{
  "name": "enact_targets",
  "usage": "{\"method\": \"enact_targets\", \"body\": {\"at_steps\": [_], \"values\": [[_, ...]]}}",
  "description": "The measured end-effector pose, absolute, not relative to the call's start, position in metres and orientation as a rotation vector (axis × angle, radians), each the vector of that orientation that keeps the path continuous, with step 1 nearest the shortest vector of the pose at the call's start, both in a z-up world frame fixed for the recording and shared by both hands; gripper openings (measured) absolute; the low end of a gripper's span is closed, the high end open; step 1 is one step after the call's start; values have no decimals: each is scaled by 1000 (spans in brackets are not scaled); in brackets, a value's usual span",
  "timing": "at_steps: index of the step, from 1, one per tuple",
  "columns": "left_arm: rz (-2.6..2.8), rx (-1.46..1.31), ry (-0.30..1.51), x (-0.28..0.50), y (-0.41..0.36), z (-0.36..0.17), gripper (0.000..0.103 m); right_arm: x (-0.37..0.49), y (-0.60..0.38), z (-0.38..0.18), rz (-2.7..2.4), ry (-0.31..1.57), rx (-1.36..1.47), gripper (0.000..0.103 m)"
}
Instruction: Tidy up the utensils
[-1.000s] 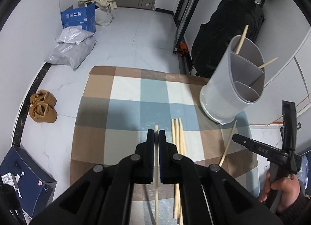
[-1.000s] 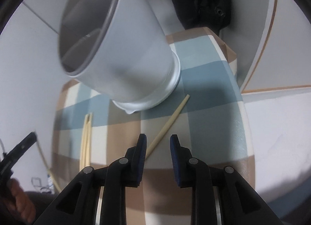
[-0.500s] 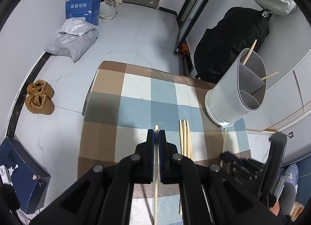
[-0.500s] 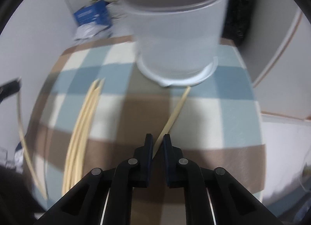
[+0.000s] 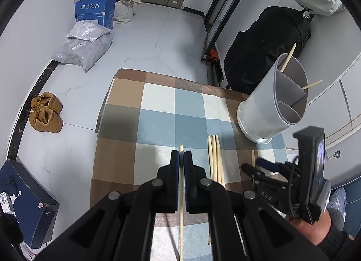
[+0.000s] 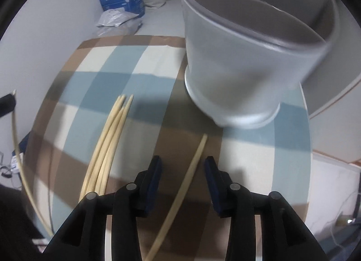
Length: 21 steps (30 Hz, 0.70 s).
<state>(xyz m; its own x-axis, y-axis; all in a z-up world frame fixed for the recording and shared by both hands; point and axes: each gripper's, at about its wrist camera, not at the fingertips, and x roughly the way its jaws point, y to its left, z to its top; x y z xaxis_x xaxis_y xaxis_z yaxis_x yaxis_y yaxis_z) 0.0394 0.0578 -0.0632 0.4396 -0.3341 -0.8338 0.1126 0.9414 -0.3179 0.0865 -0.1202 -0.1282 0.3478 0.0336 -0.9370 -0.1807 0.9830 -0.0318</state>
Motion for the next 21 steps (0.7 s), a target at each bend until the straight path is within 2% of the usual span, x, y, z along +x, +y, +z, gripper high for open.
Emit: {"method": "enact_targets", "body": {"at_steps": [1, 2, 3, 5, 11, 16, 21], "values": [[-280, -228, 1084, 40, 59, -64, 0, 88, -118, -129, 133, 1202, -150, 36], [-279, -228, 1086, 40, 59, -64, 0, 88, -117, -128, 137, 1196, -144, 25], [-278, -229, 1086, 40, 60, -64, 0, 87, -116, -128, 144, 1193, -138, 8], [-281, -227, 1085, 40, 60, -64, 0, 84, -116, -127, 163, 1194, -131, 5], [-309, -205, 1085, 35, 53, -59, 0, 59, -143, -93, 208, 1090, -38, 5], [-345, -152, 1041, 30, 40, -39, 0, 26, -162, -42, 301, 888, 43, 5], [-377, -114, 1002, 20, 20, -24, 0, 3, -164, -18, 371, 736, 79, 5]]}}
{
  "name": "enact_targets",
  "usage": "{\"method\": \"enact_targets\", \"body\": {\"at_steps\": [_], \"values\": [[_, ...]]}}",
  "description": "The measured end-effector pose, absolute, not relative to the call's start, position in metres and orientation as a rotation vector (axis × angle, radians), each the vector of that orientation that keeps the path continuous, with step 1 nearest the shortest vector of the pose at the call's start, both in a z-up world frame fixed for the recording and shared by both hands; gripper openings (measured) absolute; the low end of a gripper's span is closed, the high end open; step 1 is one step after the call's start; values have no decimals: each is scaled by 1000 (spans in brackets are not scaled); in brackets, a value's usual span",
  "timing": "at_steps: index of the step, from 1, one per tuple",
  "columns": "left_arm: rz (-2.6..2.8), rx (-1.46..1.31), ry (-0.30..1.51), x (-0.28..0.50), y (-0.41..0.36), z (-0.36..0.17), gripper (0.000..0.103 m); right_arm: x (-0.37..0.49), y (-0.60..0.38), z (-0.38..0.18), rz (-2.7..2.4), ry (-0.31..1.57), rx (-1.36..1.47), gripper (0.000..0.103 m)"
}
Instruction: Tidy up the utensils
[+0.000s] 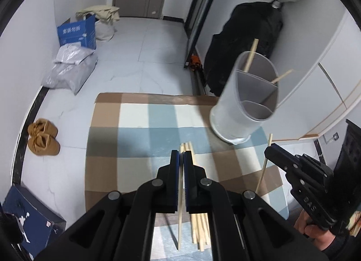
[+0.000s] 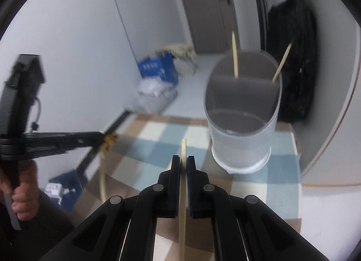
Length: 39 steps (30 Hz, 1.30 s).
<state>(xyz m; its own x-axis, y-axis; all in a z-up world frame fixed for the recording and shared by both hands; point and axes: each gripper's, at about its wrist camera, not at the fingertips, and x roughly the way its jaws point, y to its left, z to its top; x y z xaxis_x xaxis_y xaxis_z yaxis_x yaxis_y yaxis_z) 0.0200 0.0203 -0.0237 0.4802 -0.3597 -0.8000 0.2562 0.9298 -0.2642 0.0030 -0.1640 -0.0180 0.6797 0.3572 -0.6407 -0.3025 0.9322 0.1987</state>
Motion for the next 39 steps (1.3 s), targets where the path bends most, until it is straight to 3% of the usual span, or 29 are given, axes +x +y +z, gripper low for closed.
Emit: {"method": "enact_targets", "body": {"at_steps": [18, 39], "values": [[-400, -41, 910, 21, -24, 21, 0, -11, -184, 12, 383, 533, 210, 5], [-474, -121, 616, 114, -71, 143, 0, 73, -250, 156, 324, 269, 205, 5]]}}
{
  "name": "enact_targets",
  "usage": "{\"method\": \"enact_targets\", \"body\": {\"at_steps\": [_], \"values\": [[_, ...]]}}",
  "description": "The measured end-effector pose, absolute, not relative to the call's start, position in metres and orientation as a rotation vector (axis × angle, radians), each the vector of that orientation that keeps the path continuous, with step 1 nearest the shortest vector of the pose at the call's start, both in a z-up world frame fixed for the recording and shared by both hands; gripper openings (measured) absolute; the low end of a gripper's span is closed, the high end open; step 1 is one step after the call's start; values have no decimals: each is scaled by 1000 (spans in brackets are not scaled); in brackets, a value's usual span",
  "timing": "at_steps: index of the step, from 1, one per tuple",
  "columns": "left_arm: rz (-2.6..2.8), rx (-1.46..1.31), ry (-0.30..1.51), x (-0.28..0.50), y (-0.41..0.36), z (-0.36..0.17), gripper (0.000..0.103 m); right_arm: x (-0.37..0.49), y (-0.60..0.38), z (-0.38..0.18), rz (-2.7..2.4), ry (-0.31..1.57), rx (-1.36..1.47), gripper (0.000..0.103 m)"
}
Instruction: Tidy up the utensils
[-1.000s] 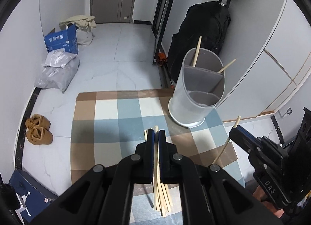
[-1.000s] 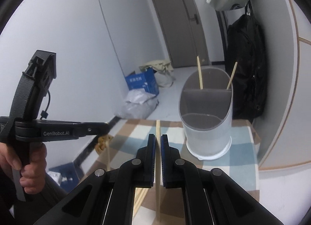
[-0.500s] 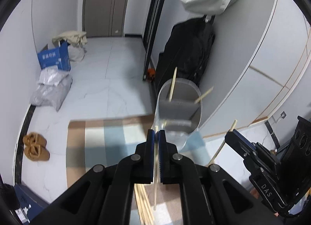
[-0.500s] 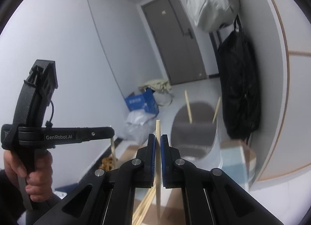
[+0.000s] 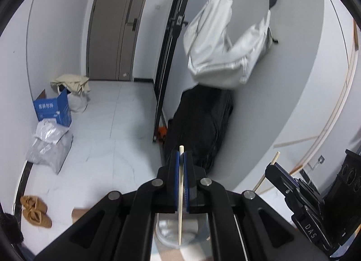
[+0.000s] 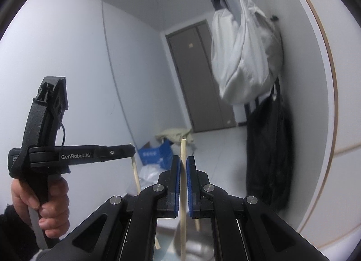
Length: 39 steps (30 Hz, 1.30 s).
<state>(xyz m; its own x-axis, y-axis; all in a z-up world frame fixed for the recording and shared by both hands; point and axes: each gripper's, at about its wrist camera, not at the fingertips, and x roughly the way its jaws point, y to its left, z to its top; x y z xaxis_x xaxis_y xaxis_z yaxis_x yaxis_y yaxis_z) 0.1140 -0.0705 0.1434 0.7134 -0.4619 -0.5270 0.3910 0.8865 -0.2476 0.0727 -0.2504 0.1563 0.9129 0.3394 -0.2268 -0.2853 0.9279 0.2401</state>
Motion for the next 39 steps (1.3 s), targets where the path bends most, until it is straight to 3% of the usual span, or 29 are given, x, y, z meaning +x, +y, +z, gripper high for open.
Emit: {"method": "enact_targets", "body": {"at_steps": [16, 26, 37, 39], "values": [[-501, -125, 626, 160, -79, 96, 0, 152, -266, 119, 281, 273, 188, 5], [-530, -87, 604, 148, -85, 82, 0, 151, -265, 88, 275, 297, 182, 5], [-627, -88, 759, 161, -88, 70, 0, 139, -258, 75, 321, 386, 177, 8], [-645, -119, 796, 163, -84, 67, 5, 135, -256, 69, 348, 421, 192, 8]]}}
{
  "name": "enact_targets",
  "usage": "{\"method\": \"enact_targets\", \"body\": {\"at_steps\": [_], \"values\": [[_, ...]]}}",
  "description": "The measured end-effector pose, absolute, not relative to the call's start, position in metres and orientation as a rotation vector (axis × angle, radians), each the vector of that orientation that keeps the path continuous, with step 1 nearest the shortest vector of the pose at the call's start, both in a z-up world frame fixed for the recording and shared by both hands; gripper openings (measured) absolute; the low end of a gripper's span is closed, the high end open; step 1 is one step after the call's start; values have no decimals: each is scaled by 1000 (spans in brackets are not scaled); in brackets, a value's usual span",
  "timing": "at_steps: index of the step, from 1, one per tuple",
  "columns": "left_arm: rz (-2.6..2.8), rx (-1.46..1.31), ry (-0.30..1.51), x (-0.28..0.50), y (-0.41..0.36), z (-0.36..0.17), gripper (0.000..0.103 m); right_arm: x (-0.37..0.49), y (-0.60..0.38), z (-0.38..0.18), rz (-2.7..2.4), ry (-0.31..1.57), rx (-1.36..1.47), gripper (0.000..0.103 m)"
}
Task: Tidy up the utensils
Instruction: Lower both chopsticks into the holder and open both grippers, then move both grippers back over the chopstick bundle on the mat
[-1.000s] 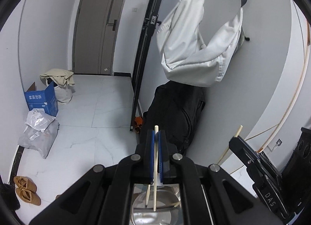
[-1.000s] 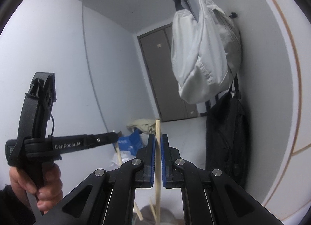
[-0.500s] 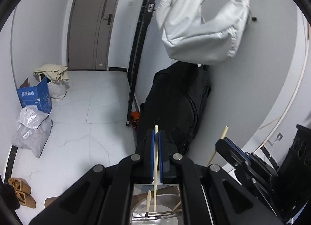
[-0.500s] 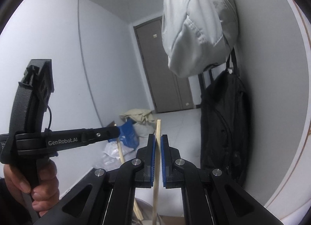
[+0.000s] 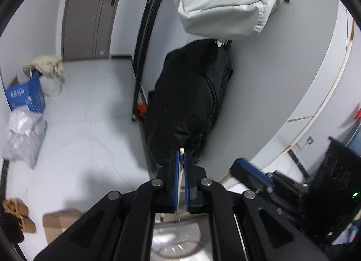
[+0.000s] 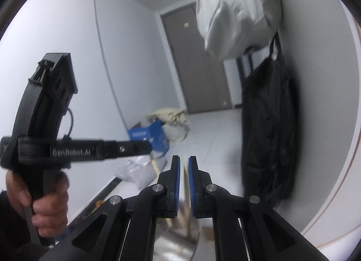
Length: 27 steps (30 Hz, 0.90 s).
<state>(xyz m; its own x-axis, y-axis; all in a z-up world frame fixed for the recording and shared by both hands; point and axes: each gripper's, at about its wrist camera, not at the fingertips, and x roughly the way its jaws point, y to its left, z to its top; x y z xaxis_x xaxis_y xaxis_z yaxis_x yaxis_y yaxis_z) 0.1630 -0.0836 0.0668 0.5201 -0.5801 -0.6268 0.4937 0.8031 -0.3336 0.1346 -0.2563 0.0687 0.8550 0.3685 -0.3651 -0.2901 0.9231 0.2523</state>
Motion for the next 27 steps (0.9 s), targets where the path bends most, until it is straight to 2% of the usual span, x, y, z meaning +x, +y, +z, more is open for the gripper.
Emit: {"method": "enact_targets", "body": {"at_steps": [1, 2, 3, 4, 5, 7, 9, 13, 18, 23, 27], "values": [[-653, -133, 810, 163, -82, 67, 16, 133, -256, 66, 354, 441, 192, 10], [-651, -146, 818, 161, -79, 68, 23, 131, -255, 64, 349, 454, 185, 21], [-647, -153, 814, 159, -77, 69, 40, 128, -255, 63, 342, 465, 181, 39], [-641, -157, 804, 156, -75, 72, 51, 124, -258, 61, 341, 467, 188, 47], [-627, -153, 785, 151, -72, 76, 54, 120, -261, 62, 336, 463, 199, 53], [-595, -130, 754, 140, -69, 83, 64, 107, -269, 62, 314, 456, 219, 54], [-571, -132, 741, 132, -65, 87, 67, 97, -277, 63, 285, 455, 243, 63], [-496, -147, 729, 119, -54, 92, 70, 72, -287, 72, 255, 443, 288, 67], [-386, -85, 711, 92, -54, 105, 70, 50, -282, 93, 269, 392, 277, 81], [-356, -78, 688, 62, -50, 113, 77, 18, -260, 120, 328, 328, 236, 86], [-345, -76, 680, 38, -45, 117, 77, -10, -243, 136, 358, 270, 204, 101]]}}
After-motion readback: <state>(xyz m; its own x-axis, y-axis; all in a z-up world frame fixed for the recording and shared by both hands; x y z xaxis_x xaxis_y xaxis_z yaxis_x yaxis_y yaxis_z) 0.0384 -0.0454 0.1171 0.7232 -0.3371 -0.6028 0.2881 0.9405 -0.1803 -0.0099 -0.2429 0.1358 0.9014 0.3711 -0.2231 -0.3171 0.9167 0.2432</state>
